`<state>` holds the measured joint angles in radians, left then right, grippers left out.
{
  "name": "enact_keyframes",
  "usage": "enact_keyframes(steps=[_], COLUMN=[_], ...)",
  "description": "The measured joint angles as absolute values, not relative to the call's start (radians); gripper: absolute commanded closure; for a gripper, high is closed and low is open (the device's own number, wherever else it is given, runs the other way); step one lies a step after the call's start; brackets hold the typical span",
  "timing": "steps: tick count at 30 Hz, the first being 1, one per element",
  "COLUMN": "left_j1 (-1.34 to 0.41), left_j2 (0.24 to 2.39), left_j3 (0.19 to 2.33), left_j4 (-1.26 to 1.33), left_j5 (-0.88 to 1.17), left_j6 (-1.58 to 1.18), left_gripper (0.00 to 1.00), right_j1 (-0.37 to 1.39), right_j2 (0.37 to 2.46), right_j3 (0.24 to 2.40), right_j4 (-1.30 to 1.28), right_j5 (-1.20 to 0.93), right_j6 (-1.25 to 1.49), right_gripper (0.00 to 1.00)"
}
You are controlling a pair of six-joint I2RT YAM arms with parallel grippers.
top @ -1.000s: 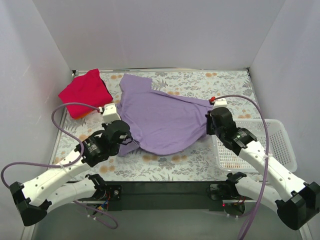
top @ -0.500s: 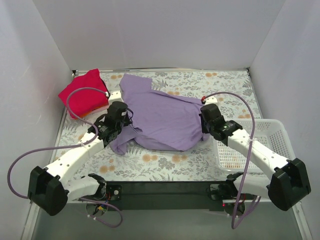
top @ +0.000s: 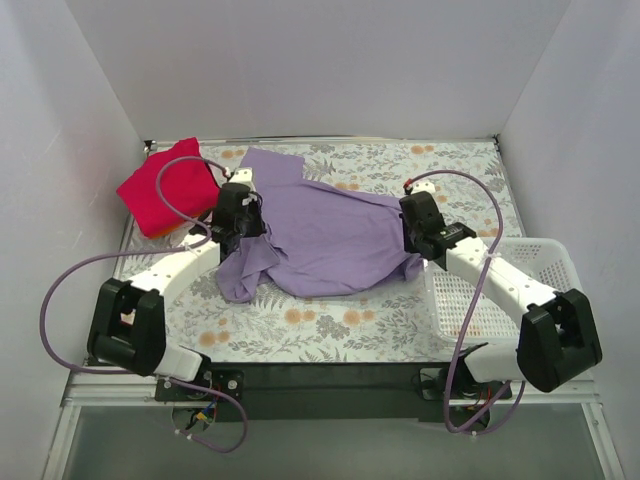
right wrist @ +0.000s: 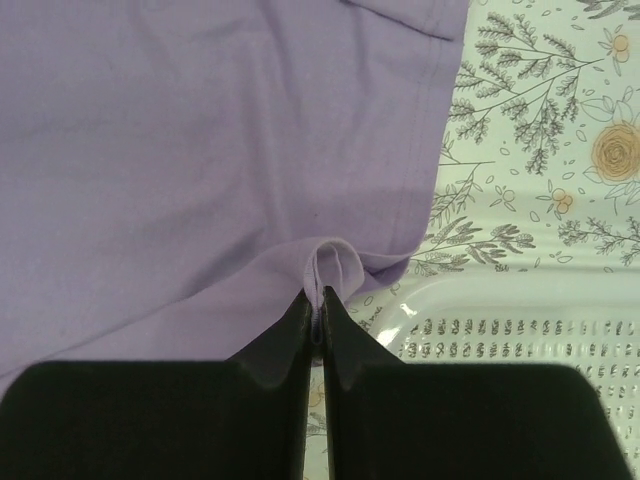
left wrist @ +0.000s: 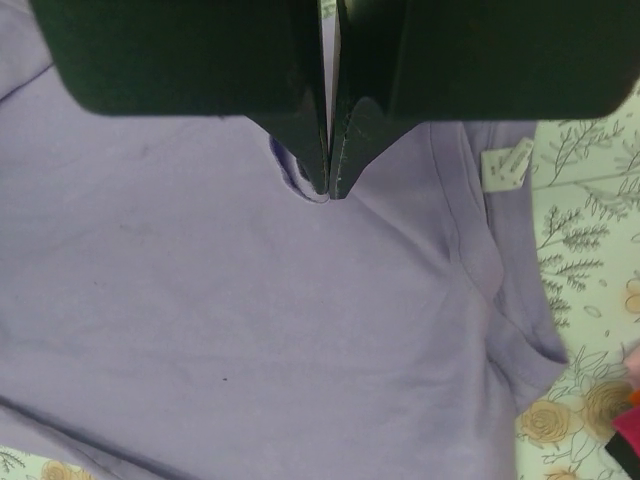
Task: Fold and stack the t-shirts
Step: Fold the tshirt
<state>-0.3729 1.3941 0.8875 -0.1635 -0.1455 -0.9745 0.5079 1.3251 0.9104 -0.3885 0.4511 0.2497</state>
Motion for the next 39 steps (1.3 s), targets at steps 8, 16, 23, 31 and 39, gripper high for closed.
enact_keyframes(steps=[8,16,23,31,39], left_j1=[-0.286,-0.247,-0.237,-0.238,-0.263], left_j2=[1.573,1.751,1.8,1.457,1.212], left_j3=[1.008,1.184,1.21,0.965,0.685], left_j4=[-0.117,-0.094,-0.095,-0.048,-0.037], left_j5=[0.001,0.091,0.116,0.078,0.002], left_j6=[-0.921,-0.87,-0.871,-0.945,-1.062], left_gripper=[1.0,0.97,0.04,0.05,0.17], right_j1=[0.463,0.422,0.397,0.353,0.314], right_j2=[1.352,1.425,1.5,1.616,1.701], right_j3=[0.947,0.99,1.062,1.144,1.216], right_j4=[-0.388,-0.387,-0.387,-0.385,-0.388], right_j5=[0.45,0.447,0.435,0.412,0.388], right_j6=[0.23,0.211,0.198,0.179,0.171], right_gripper=[0.99,0.99,0.99,0.99,0.99])
